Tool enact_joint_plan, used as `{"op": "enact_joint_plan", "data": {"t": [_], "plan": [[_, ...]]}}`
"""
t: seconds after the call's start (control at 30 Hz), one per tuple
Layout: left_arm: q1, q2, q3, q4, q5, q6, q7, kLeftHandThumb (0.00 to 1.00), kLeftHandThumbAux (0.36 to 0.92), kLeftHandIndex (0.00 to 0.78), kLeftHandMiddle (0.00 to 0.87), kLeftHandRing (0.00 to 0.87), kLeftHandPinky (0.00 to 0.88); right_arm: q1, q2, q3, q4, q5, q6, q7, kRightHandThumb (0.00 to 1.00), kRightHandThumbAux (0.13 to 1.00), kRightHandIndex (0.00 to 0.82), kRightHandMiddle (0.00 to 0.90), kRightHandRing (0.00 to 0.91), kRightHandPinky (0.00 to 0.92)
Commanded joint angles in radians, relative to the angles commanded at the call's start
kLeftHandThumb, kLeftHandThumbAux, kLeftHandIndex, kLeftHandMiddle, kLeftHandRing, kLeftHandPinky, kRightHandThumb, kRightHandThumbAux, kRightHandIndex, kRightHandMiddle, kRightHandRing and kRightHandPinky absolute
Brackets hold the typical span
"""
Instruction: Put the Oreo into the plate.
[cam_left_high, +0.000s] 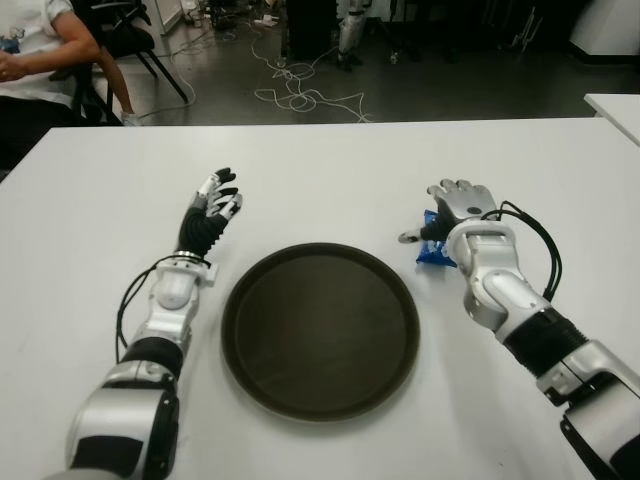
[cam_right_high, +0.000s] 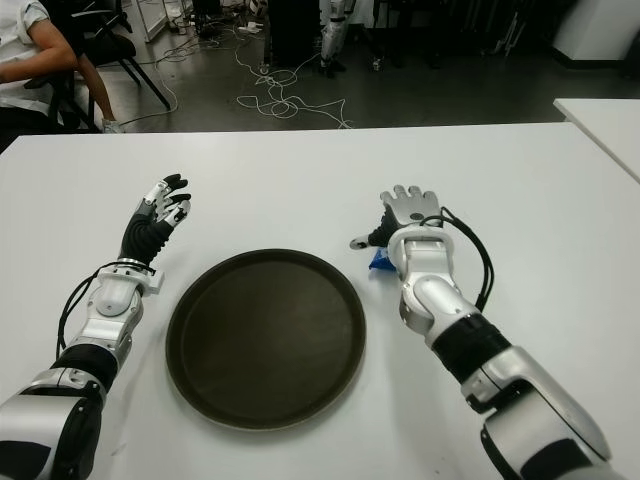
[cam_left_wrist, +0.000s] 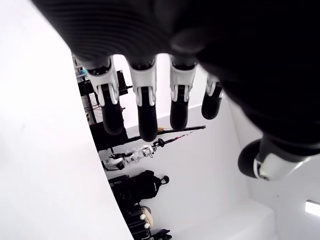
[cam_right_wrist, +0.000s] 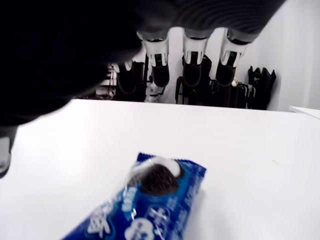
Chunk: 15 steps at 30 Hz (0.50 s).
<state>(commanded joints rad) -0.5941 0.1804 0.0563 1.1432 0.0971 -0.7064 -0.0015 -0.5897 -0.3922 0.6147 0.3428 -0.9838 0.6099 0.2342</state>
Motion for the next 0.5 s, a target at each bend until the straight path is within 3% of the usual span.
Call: {"op": "enact_joint_plan", "data": {"t": [0.5], "plan": [[0.0, 0.001, 0.004, 0.001, -0.006, -0.004, -0.007, 0.494, 0.466, 0.12, 0.154, 0.146, 0.172, 0.063, -0.041, -0.032, -0.054, -0.038, 0.016, 0.031, 0.0, 0.369, 0.032, 0.033, 0.051, 0.044]]}}
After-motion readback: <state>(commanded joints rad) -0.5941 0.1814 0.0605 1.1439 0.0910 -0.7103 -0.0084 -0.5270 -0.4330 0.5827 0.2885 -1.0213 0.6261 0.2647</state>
